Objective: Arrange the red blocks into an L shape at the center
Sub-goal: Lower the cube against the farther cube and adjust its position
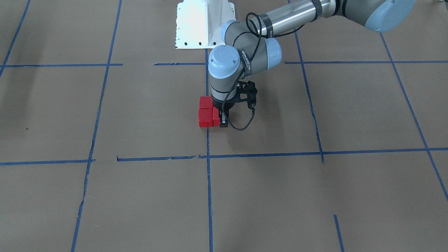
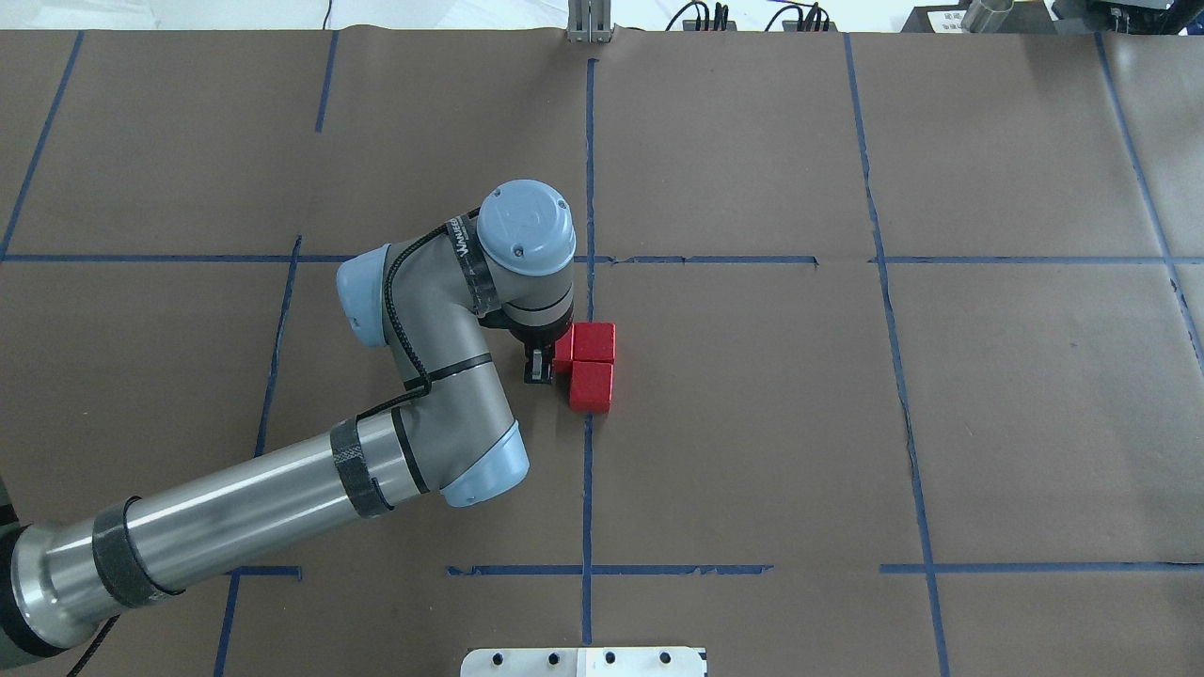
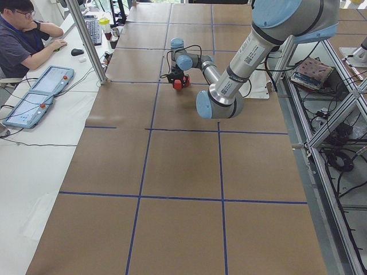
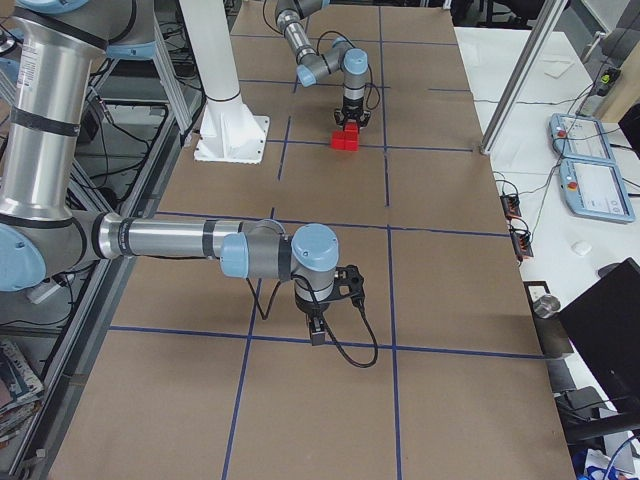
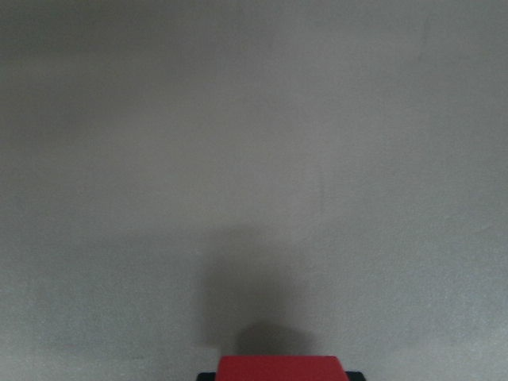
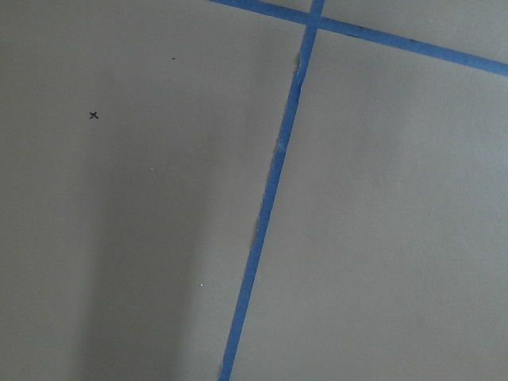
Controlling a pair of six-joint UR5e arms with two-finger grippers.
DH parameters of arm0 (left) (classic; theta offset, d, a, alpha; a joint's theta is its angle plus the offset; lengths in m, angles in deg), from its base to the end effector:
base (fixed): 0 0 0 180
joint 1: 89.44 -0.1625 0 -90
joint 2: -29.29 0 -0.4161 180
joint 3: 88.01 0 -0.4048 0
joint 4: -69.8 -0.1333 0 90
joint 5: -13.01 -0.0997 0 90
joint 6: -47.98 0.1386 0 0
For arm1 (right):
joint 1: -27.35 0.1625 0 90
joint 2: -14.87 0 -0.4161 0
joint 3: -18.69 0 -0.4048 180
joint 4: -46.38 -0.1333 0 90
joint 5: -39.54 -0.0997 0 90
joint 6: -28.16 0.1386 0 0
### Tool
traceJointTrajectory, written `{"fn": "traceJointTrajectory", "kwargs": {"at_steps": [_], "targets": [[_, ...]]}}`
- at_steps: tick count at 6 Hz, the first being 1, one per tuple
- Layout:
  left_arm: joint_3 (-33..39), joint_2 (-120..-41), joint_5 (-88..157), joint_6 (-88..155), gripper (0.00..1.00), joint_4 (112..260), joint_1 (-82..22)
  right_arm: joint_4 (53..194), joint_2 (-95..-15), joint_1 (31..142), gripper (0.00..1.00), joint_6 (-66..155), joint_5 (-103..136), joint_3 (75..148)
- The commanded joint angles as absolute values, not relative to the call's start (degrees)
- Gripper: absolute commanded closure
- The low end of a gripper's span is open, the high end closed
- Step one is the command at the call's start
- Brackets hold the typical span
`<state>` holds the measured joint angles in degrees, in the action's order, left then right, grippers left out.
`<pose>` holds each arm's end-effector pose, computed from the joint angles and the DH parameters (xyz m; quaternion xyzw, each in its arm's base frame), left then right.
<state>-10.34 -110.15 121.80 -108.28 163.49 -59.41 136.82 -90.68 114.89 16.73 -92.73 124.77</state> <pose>0.6484 -0.4772 0.2230 -0.2523 0.2793 -0.6508 0.6594 0.0232 -0.3945 0.6620 0.0289 -0.3594 -0.1131 0.9259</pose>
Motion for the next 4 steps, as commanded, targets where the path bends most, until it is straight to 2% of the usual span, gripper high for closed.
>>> {"fn": "traceJointTrajectory", "kwargs": {"at_steps": [1,4], "targets": [[-10.41,-110.11,121.64,-109.00,0.65,163.50,-59.47,136.82,-90.69,114.88,0.00,16.74,-92.73,124.77],[-11.02,-110.11,121.64,-109.17,0.62,165.06,-59.55,136.82,-90.69,114.88,0.00,16.65,-92.73,124.86]]}}
